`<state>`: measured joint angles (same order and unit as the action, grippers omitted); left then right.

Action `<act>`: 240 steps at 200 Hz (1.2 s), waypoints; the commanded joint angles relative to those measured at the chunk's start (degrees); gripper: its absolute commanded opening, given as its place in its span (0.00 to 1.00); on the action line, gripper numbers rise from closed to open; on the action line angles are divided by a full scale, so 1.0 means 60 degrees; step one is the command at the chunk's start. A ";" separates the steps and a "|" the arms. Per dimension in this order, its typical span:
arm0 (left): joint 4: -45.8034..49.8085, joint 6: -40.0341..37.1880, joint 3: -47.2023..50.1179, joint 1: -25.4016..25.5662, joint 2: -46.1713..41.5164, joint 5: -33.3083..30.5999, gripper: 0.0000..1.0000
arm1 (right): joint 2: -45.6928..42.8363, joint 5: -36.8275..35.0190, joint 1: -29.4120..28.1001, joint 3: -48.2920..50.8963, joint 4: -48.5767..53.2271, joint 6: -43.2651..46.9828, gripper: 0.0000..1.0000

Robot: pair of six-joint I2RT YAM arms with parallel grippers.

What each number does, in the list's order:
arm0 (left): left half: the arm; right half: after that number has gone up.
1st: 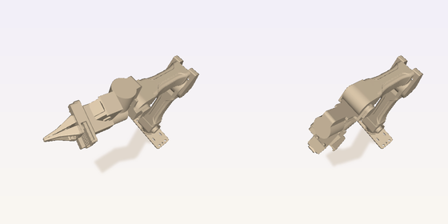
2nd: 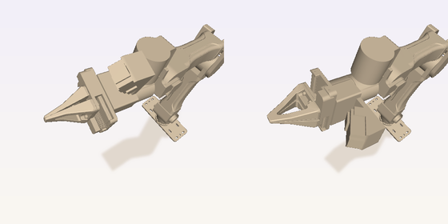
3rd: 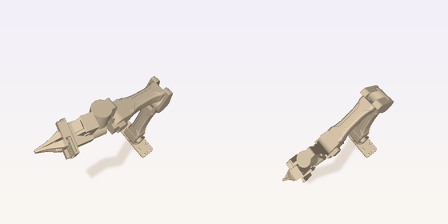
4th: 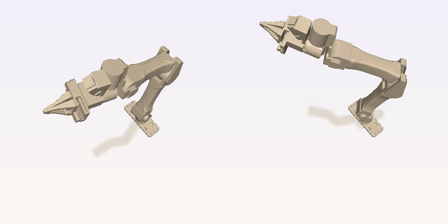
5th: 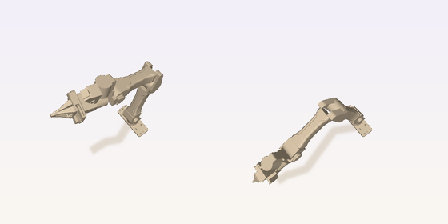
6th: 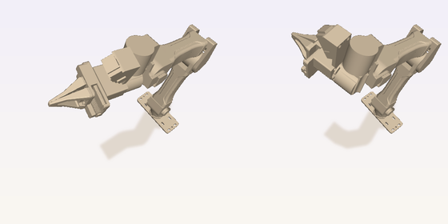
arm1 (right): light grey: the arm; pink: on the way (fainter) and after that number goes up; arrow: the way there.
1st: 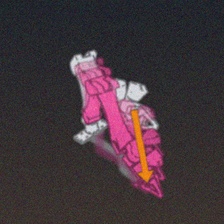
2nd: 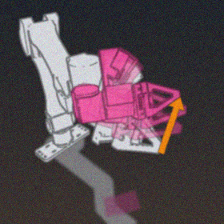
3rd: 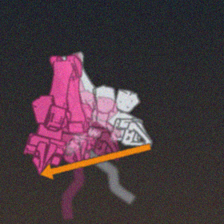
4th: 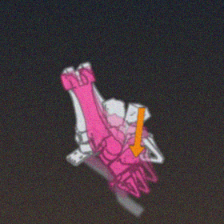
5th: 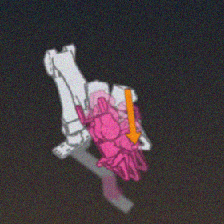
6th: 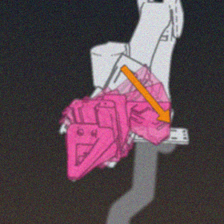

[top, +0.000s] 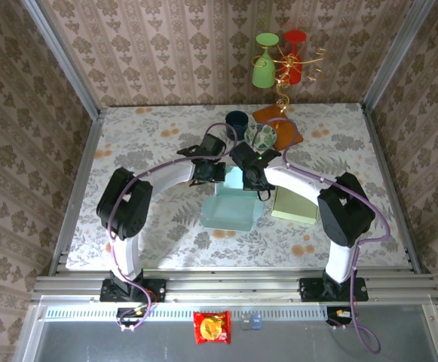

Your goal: Fold the paper box

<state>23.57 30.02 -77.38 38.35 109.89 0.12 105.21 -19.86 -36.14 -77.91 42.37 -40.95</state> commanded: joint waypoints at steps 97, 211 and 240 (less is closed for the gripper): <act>0.0752 0.0487 0.0298 0.0119 -0.0068 -0.1604 0.04 | 0.0327 0.0195 0.0149 -0.0184 0.0462 -0.0261 0.00; 0.0315 0.0135 0.0352 -0.0188 -0.0997 0.0472 0.38 | 0.0537 0.0379 0.0182 -0.0444 0.0696 -0.0490 0.00; 0.0485 -0.0083 0.0131 -0.0192 -0.0734 0.0550 0.37 | 0.0592 0.0463 0.0208 -0.0487 0.0731 -0.0543 0.00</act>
<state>24.69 31.57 -75.24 37.41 105.03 1.39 107.66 -17.47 -35.24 -79.09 44.14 -42.48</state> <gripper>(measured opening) 0.377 0.090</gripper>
